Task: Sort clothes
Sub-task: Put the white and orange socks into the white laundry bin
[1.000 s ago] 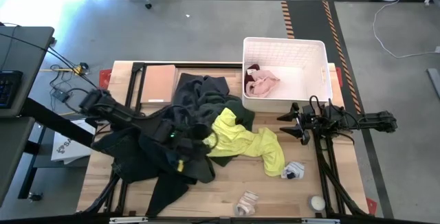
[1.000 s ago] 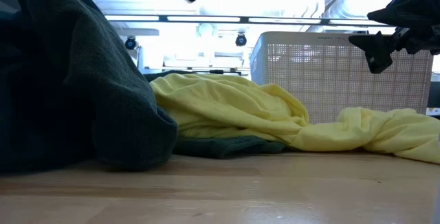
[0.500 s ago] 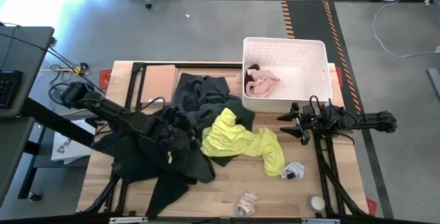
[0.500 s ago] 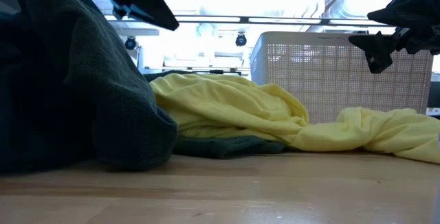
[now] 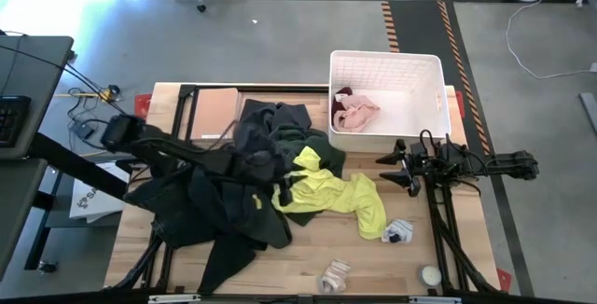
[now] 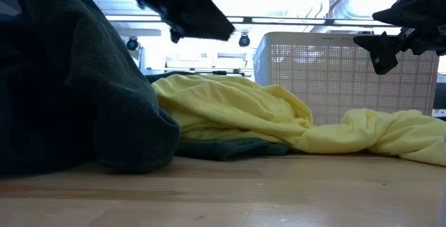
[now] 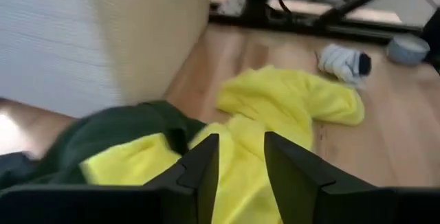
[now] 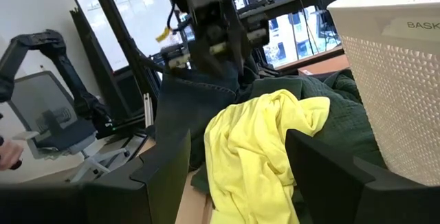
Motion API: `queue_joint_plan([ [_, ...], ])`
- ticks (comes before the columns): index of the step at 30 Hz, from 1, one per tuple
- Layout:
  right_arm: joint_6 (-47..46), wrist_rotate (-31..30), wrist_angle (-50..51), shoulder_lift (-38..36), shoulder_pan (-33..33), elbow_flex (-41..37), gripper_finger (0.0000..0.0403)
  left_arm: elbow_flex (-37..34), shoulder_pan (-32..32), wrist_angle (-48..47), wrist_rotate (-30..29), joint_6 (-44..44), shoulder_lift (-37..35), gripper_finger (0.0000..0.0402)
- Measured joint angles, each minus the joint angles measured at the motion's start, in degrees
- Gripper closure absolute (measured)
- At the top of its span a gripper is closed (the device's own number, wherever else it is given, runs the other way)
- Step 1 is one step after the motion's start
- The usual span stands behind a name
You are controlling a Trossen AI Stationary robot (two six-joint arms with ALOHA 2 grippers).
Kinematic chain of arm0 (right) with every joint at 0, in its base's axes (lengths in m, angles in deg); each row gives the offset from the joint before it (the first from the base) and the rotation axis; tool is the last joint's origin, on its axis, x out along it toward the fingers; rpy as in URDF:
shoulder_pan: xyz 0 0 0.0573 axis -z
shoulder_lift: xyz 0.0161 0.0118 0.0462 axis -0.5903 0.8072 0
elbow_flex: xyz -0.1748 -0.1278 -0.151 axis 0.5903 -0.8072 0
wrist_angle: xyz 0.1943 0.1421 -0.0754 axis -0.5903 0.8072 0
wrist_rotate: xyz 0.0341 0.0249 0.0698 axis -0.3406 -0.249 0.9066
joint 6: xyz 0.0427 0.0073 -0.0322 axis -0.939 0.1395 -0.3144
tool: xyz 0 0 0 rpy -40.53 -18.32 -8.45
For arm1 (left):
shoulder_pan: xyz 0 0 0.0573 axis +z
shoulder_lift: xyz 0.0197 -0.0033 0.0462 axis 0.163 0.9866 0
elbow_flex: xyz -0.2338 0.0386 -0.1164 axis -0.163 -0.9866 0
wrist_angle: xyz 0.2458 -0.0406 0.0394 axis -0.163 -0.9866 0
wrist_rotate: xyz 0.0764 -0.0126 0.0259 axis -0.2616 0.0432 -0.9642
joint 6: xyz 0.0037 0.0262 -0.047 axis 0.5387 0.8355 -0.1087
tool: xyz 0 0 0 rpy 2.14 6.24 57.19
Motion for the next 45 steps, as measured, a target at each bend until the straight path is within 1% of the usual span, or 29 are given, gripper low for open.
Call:
queue_joint_plan([
  [3,0.01,0.01,0.0,0.0,0.0,-0.01,0.0165,2.73,-0.02,2.07,4.39,1.67,5.7,0.0273],
  [8,0.0,0.0,0.02,0.0,-0.01,0.01,0.0165,8.64,-0.96,7.66,9.08,5.92,13.83,0.0267],
  [11,0.01,0.0,0.01,0.0,0.01,0.0,0.0165,12.82,-1.45,5.3,10.53,8.37,16.84,0.0267],
  [15,0.0,0.01,0.02,0.0,-0.01,0.0,0.0165,17.26,-2.17,-2.41,10.33,10.69,16.75,0.0267],
  [18,0.01,0.0,0.01,0.0,0.01,0.0,0.0165,19.56,-2.62,-8.64,8.72,10.76,15.08,0.0267],
  [22,0.0,0.01,0.02,0.0,-0.01,0.0,0.0165,20.04,-3.28,-17.45,4.67,10.25,12.24,0.0267],
  [27,0.0,0.0,0.01,0.0,0.0,0.0,0.0165,19.96,-5.04,-29.34,-2.33,5.86,9.08,0.0271],
  [30,0.01,0.01,0.02,0.0,-0.01,0.01,0.0165,19.96,-6.31,-32.03,-5.9,2.96,8.61,0.0275],
  [32,0.01,-0.01,0.0,0.0,-0.01,0.0,0.0165,19.87,-6.94,-30.05,-5.22,2.71,8.79,0.0277],
  [36,0.0,0.01,0.01,0.0,0.0,-0.01,0.0165,19.89,-7.78,-20.0,1.7,5.95,10.6,0.0277],
  [39,-0.01,0.01,0.01,0.0,0.0,0.0,0.0165,19.92,-7.98,-12.0,5.76,8.36,12.78,0.0277],
  [45,0.01,-0.01,0.0,0.0,0.01,-0.01,0.0165,19.88,-7.82,-1.22,19.26,14.14,18.85,0.0277],
])
